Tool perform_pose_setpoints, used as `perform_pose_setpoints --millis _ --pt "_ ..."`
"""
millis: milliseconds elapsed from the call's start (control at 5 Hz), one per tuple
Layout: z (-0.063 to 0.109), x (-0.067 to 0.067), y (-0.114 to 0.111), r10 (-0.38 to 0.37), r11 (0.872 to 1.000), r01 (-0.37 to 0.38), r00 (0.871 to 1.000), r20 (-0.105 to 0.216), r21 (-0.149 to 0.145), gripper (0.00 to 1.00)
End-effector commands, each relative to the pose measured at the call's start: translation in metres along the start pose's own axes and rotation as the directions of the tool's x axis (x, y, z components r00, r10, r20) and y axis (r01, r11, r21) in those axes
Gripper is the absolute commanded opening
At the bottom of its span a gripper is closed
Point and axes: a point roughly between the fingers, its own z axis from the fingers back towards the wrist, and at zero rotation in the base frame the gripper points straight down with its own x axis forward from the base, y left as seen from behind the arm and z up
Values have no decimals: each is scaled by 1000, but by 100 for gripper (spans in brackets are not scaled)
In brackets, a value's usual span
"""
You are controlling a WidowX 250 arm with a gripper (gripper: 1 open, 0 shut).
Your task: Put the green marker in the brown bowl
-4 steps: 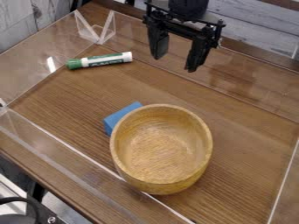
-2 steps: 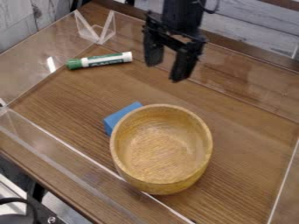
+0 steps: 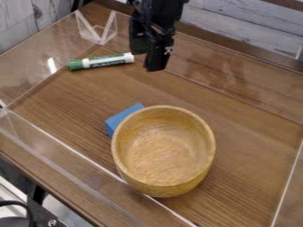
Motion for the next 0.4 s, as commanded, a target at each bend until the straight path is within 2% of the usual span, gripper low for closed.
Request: perform_pose_setpoints --millis 0,200 --pt "14 4 11 -42 998 40 998 44 47 100" --pt "11 5 16 -91 995 90 995 34 48 100"
